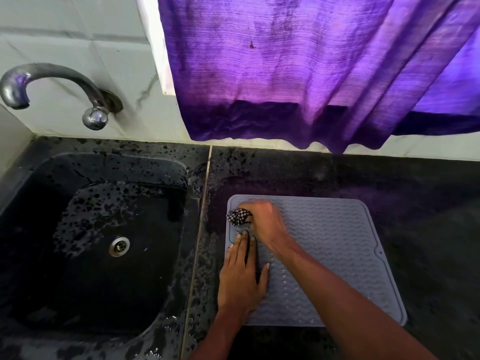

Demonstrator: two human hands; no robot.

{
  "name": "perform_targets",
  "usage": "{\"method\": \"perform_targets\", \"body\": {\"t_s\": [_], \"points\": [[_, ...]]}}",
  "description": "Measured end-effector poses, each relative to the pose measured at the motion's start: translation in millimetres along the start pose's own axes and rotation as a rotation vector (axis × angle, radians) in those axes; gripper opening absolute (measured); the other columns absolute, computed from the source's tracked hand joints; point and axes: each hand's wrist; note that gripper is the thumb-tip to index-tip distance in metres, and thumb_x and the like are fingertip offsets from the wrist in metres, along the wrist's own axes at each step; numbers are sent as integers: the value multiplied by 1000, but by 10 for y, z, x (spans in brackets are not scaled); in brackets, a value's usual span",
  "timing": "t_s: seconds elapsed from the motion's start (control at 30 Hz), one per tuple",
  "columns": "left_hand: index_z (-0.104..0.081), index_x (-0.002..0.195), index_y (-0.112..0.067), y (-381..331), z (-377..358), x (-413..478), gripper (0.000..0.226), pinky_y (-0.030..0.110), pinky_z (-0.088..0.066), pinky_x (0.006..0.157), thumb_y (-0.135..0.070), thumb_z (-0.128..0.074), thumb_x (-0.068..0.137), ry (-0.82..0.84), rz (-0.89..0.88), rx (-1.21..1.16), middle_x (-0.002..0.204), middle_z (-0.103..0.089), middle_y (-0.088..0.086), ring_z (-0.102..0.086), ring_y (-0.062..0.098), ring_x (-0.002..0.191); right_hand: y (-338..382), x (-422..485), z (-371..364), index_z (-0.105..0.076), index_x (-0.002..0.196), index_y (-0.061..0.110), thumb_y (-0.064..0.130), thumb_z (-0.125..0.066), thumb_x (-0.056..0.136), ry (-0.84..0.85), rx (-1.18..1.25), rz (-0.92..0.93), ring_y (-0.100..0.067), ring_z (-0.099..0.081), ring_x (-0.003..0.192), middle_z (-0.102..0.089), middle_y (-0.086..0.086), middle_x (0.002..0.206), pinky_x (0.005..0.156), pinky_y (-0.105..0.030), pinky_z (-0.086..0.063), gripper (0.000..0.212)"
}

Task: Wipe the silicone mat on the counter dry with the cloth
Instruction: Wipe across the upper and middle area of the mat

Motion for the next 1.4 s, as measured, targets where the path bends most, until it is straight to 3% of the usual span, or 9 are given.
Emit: {"method": "perform_targets", "body": {"t_s": [0.13, 0.27, 0.53, 0.63, 0.77, 0.9, 1.03, 1.27, 1.4], "points": [[-40, 152, -6, -5, 5, -6, 71, 36, -22, 119, -54, -43, 99, 6, 6, 9, 160, -35, 12, -35, 24, 148, -38, 105, -37, -68, 116, 29, 6, -63, 81, -71, -61, -8, -22, -57, 92, -71, 4, 109, 80, -35, -50, 43], [-42, 152, -6, -7, -10, -9, 71, 38, -25, 118, -53, -45, 98, -12, 0, -3, 160, -35, 12, -35, 25, 148, -89, 161, -10, -68, 118, 32, 2, -61, 80, 4, -86, -1, -25, -55, 92, -71, 2, 107, 76, -35, -48, 50], [-42, 151, -7, 2, -42, -2, 69, 40, -26, 118, -51, -47, 98, -29, -16, 4, 161, -35, 12, -33, 24, 149, -354, 239, 123, -71, 106, 33, 2, -68, 73, 30, -119, -55, -23, -55, 84, -72, 2, 95, 71, -35, -49, 45], [-41, 152, -7, 8, -51, 2, 70, 40, -26, 118, -52, -45, 99, -29, -12, 16, 161, -34, 11, -33, 24, 149, -365, 306, 234, -71, 99, 30, 2, -59, 67, 90, -66, -59, -20, -63, 83, -72, 2, 84, 71, -33, -53, 44], [-43, 151, -7, 11, -58, -3, 70, 40, -27, 117, -52, -45, 98, -41, -16, 13, 160, -36, 11, -34, 25, 148, -590, 236, 330, -66, 90, 33, 5, -55, 61, 4, -58, -97, -21, -59, 76, -67, 6, 71, 67, -33, -50, 41], [-42, 152, -7, 18, -63, 3, 70, 40, -28, 117, -53, -44, 99, -45, -26, 20, 161, -35, 11, -33, 25, 149, -841, 118, 308, -56, 101, 43, 4, -56, 60, 28, -64, -128, -18, -60, 78, -70, 6, 78, 70, -35, -51, 57], [-42, 152, -8, 43, -91, -1, 71, 41, -29, 117, -54, -44, 99, -54, -34, 11, 161, -35, 10, -33, 25, 149, -815, 173, 459, -68, 90, 32, 12, -52, 60, 82, 34, -180, -11, -65, 72, -70, 4, 74, 65, -31, -54, 40], [-43, 151, -9, 58, -119, -7, 70, 43, -35, 116, -53, -49, 97, -80, -28, -16, 161, -37, 9, -32, 24, 149, -1245, -13, 517, -61, 87, 36, 3, -51, 61, 53, -45, -175, -14, -66, 70, -63, 8, 65, 64, -33, -53, 43], [-43, 152, -10, 63, -117, -7, 70, 44, -36, 115, -53, -49, 97, -84, -25, -23, 161, -35, 7, -31, 22, 150, -1300, 73, 636, -66, 91, 35, -2, -51, 62, 51, -17, -195, -14, -67, 74, -69, 5, 72, 66, -31, -54, 49]]}}
Point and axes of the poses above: each hand's wrist, its own x-axis towards the middle knuckle, its own z-axis out of the back of the hand, y = z × x
